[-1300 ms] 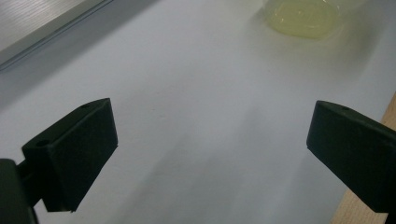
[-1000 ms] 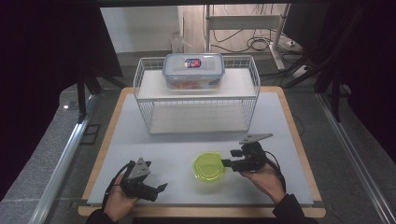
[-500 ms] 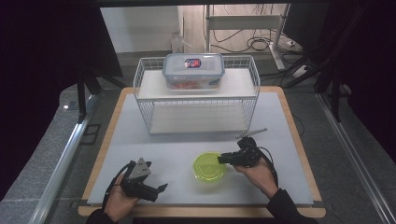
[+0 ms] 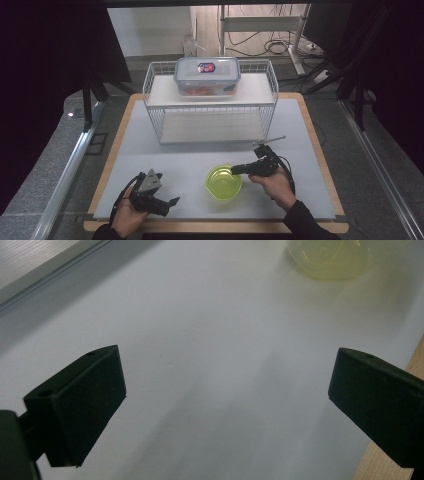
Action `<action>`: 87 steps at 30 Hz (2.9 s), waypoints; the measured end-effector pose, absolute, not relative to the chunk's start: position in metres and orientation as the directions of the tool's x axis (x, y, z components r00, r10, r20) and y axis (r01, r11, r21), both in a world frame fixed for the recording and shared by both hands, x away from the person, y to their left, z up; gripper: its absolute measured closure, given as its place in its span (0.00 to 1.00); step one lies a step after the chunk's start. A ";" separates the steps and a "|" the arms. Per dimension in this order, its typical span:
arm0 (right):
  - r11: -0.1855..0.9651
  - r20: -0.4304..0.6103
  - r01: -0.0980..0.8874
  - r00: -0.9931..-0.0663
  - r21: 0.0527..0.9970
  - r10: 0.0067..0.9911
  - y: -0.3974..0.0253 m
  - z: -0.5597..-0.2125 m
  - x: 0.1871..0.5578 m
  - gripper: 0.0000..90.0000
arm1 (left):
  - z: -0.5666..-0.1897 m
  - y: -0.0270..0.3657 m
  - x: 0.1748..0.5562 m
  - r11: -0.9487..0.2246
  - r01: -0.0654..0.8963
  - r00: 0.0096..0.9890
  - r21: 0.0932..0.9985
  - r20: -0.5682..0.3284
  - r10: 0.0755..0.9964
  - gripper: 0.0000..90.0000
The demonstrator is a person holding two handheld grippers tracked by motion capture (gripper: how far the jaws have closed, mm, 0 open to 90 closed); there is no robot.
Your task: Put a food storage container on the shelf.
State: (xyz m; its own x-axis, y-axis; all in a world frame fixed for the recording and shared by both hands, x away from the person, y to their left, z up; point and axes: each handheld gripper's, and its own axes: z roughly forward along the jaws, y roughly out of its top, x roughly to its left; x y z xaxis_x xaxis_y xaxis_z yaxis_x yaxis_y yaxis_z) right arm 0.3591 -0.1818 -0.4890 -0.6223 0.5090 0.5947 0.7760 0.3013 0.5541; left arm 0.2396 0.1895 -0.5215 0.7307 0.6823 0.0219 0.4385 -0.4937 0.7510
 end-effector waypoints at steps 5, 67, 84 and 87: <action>0.259 0.613 0.777 -0.617 0.573 0.494 -0.188 -0.481 0.360 0.92 | -0.522 0.189 0.240 -0.495 0.438 0.731 0.750 0.023 0.682 0.02; -0.048 0.691 0.722 -0.638 0.690 0.340 -0.205 -0.357 0.393 0.93 | -0.518 0.193 0.241 -0.445 0.427 0.725 0.787 -0.003 0.689 0.02; -0.095 0.684 0.697 -0.653 0.711 0.325 -0.195 -0.305 0.409 0.93 | -0.519 0.192 0.241 -0.442 0.428 0.725 0.788 -0.008 0.688 0.02; -0.102 0.677 0.689 -0.657 0.718 0.331 -0.193 -0.295 0.413 0.93 | -0.518 0.192 0.241 -0.443 0.429 0.726 0.787 -0.008 0.688 0.02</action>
State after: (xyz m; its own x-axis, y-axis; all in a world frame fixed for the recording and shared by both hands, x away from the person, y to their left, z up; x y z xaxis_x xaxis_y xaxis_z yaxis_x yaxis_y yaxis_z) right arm 0.4129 -0.1934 -0.2954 -0.6570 0.3310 0.6773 0.6886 -0.1020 0.7179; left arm 0.2414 0.1924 -0.5184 0.7256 0.6880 -0.0083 0.4288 -0.4428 0.7875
